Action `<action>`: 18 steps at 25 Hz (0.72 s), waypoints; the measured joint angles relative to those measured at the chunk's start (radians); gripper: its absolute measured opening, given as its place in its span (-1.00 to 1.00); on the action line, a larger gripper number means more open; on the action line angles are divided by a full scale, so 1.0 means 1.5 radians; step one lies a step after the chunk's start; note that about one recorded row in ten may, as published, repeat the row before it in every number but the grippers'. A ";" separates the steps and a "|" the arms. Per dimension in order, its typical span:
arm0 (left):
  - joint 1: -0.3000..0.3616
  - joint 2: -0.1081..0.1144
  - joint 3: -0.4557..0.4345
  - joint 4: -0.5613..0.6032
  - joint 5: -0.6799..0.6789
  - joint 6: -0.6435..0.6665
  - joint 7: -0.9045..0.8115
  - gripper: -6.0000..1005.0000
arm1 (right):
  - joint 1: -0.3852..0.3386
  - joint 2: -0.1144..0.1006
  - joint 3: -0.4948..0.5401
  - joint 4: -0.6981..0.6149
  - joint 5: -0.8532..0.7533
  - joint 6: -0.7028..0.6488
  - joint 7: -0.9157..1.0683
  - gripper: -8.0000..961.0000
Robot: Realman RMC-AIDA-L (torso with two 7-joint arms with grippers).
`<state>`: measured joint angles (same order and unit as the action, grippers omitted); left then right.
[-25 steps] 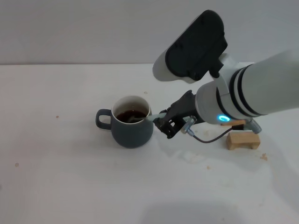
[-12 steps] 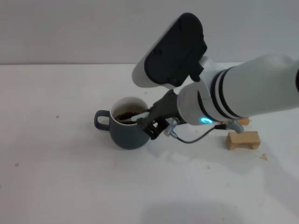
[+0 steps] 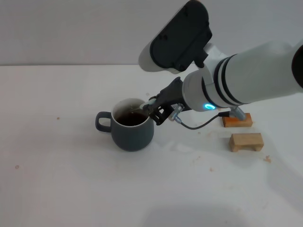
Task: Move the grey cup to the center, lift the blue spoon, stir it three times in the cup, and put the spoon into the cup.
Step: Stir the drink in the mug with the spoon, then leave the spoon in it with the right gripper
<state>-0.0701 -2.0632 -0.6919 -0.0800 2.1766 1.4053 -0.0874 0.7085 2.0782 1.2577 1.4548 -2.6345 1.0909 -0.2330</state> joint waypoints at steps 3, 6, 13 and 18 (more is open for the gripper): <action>-0.001 0.000 0.000 0.000 0.000 0.000 0.000 -0.99 | -0.004 -0.001 0.008 -0.001 -0.001 0.003 0.000 -0.66; -0.001 0.000 0.000 0.000 0.000 0.000 0.000 -0.99 | -0.011 -0.002 0.009 0.001 -0.001 0.009 0.000 -0.66; -0.001 0.000 0.000 0.000 0.000 0.000 0.000 -0.99 | -0.029 0.001 -0.003 0.022 0.006 0.013 0.003 -0.67; -0.001 0.000 0.000 0.001 0.000 0.000 0.000 -0.99 | -0.037 0.002 -0.026 0.053 0.018 0.015 0.008 -0.59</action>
<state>-0.0712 -2.0632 -0.6918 -0.0786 2.1768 1.4051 -0.0874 0.6524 2.0820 1.2183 1.5341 -2.6079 1.1130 -0.2215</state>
